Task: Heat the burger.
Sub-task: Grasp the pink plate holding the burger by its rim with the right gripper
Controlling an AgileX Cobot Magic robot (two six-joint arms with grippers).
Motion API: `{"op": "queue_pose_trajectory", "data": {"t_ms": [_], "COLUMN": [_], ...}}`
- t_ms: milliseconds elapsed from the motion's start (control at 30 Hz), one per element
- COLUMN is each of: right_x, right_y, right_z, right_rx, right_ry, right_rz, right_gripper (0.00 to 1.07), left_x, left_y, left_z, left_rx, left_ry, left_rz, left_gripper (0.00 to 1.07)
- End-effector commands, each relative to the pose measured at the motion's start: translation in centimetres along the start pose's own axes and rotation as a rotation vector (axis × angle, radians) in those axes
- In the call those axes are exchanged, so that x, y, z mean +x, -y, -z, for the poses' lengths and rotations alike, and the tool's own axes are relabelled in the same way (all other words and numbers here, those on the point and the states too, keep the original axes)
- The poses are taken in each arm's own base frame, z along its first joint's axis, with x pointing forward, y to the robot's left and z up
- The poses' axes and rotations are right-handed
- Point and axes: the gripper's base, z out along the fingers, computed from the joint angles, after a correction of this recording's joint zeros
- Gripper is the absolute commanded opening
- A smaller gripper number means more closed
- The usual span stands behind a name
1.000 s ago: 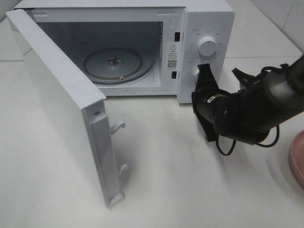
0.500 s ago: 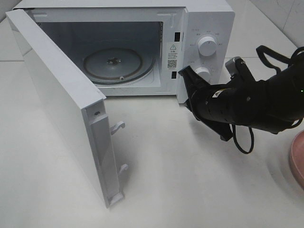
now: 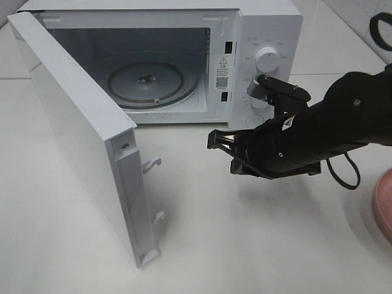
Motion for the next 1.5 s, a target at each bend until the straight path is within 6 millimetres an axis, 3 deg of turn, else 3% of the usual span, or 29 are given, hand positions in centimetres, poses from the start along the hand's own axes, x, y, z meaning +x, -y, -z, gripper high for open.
{"op": "queue_pose_trajectory", "data": {"t_ms": [33,300,467,567,633,767,867,900,1000,1067,1133,1167,1500], "right_x": [0.3,0.3,0.3,0.3,0.0,-0.2,-0.5,-0.7,-0.8,-1.0,-1.1,-1.1,-1.2], "right_y": [0.0,0.5,2.7,3.1,4.4,5.3,6.3,6.8,7.5,8.6,9.0,9.6,11.5], "right_z": [1.3,3.8,6.3,6.7,8.2,9.3,10.3,10.7,11.0,11.3,11.4,11.6,12.1], "right_rx": [0.005,0.012,0.100,0.118,0.169,0.200,0.241,0.267,0.296,0.336,0.344,0.370,0.420], "right_ry": [-0.053,-0.118,-0.217,-0.233,-0.249,-0.245,-0.232,-0.225,-0.228,-0.242,-0.248,-0.261,-0.287], "right_rz": [0.099,0.212,0.287,0.297,0.287,0.277,0.274,0.279,0.281,0.255,0.251,0.248,0.177], "right_gripper": [0.05,0.07,0.10,0.11,0.14,0.19,0.32,0.45,0.54,0.85,0.91,0.99,0.98], "left_x": [0.0,0.0,0.0,0.0,0.0,0.0,0.0,0.0,0.0,0.0,0.0,0.0,0.0], "left_y": [0.0,0.0,0.0,0.0,0.0,0.0,0.0,0.0,0.0,0.0,0.0,0.0,0.0], "left_z": [0.0,0.0,0.0,0.0,0.0,0.0,0.0,0.0,0.0,0.0,0.0,0.0,0.0], "left_rx": [0.005,0.005,0.005,0.005,0.005,0.005,0.005,0.005,0.005,0.005,0.005,0.005,0.005], "left_ry": [0.010,0.010,0.010,0.010,0.010,0.010,0.010,0.010,0.010,0.010,0.010,0.010,0.010], "left_rz": [-0.001,-0.001,-0.001,-0.001,-0.001,-0.001,-0.001,-0.001,-0.001,-0.001,-0.001,-0.001,-0.001], "left_gripper": [0.98,0.98,0.98,0.98,0.98,0.98,0.98,0.98,0.98,0.98,0.98,0.98,0.98]}}
